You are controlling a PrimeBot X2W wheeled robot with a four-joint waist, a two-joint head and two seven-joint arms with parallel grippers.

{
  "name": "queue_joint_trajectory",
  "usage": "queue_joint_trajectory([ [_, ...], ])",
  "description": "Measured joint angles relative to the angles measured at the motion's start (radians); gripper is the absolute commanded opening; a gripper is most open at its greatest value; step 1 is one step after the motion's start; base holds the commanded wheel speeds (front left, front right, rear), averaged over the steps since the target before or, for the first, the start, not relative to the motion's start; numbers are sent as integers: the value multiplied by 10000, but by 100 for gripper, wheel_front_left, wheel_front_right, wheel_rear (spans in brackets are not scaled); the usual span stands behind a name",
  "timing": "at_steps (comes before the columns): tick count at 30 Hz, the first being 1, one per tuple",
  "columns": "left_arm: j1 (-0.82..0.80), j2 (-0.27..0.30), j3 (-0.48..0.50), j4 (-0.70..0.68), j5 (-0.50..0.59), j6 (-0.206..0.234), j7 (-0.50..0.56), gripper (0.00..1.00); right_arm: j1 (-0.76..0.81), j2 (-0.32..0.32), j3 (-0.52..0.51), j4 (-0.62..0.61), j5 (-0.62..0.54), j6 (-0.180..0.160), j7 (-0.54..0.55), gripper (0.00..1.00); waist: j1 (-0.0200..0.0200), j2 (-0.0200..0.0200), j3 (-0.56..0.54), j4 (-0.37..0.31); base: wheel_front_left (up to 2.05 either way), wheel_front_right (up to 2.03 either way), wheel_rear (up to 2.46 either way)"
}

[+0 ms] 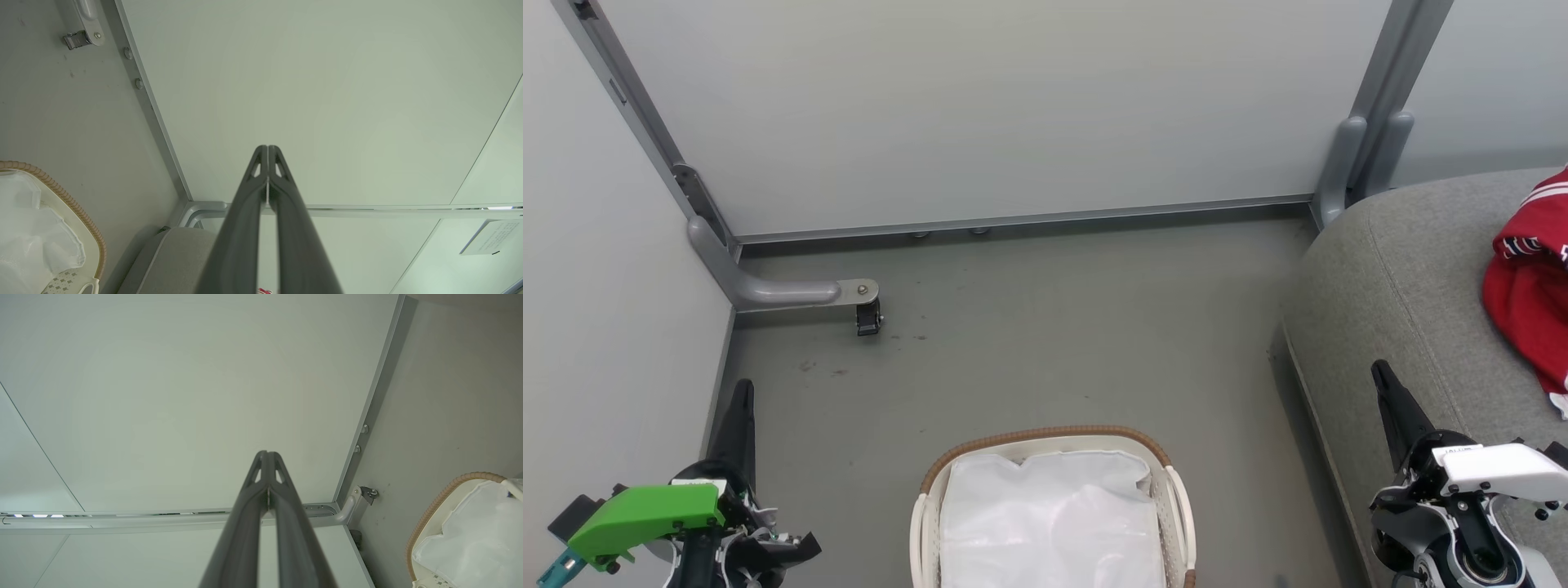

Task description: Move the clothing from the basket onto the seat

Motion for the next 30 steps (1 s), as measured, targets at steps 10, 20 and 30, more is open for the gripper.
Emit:
queue_joint_trajectory([
  [10,0,0,0,0,0,0,0,0,0,0,0,0,2,0,0,0,0,0,0,0,0,0,0],
  [20,0,0,0,0,0,0,0,0,0,0,0,0,2,0,0,0,0,0,0,0,0,0,0],
  [30,0,0,0,0,0,0,0,0,0,0,0,0,0,0,0,0,0,0,0,0,0,0,0],
])
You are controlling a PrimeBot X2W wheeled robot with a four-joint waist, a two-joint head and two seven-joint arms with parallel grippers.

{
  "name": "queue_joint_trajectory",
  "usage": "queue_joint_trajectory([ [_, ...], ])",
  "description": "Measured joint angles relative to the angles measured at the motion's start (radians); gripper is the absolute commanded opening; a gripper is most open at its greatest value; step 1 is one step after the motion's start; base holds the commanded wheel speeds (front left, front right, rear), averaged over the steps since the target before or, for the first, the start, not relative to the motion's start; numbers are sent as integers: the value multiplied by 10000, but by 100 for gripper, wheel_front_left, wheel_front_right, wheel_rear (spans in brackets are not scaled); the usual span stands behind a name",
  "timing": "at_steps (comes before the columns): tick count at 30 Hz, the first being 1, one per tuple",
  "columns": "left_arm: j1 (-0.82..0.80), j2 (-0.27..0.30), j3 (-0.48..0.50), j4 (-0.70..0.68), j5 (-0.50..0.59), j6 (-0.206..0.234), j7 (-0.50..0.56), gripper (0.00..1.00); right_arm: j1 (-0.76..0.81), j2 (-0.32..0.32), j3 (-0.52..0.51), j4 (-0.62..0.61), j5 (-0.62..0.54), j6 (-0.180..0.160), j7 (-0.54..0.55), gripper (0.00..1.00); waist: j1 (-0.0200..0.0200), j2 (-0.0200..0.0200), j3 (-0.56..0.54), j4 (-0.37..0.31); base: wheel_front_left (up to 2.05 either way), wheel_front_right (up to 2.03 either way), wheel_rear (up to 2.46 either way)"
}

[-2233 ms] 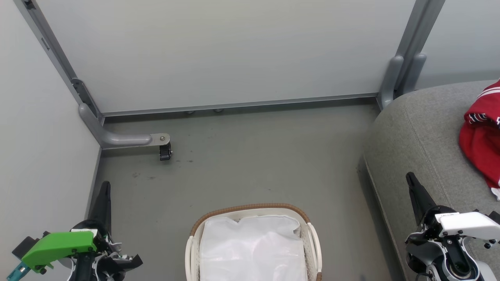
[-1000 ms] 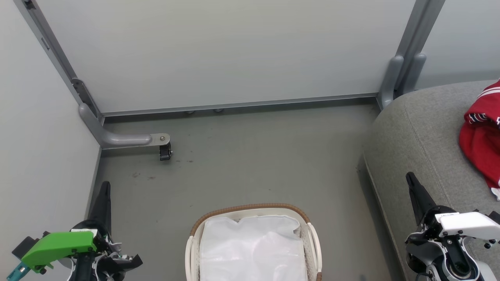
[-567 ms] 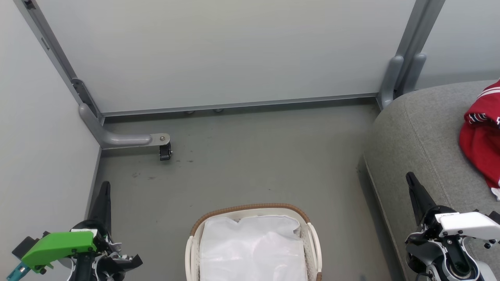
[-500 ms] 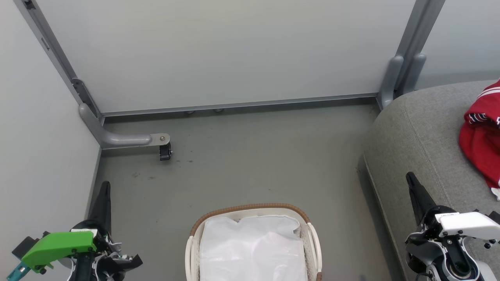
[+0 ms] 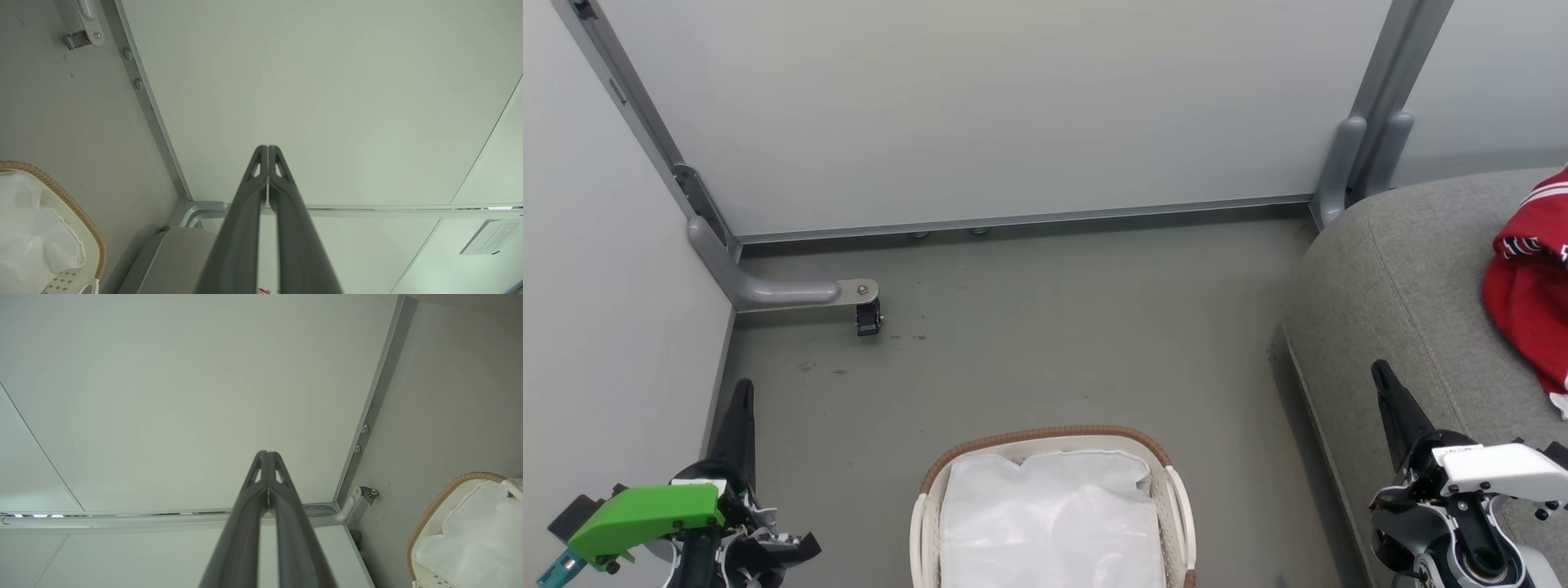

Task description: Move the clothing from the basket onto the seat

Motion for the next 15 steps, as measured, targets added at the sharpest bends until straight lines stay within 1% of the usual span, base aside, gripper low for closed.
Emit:
queue_joint_trajectory([
  [15,0,0,2,-2,0,0,0,0,0,0,0,0,2,0,0,0,0,0,0,0,0,0,0],
])
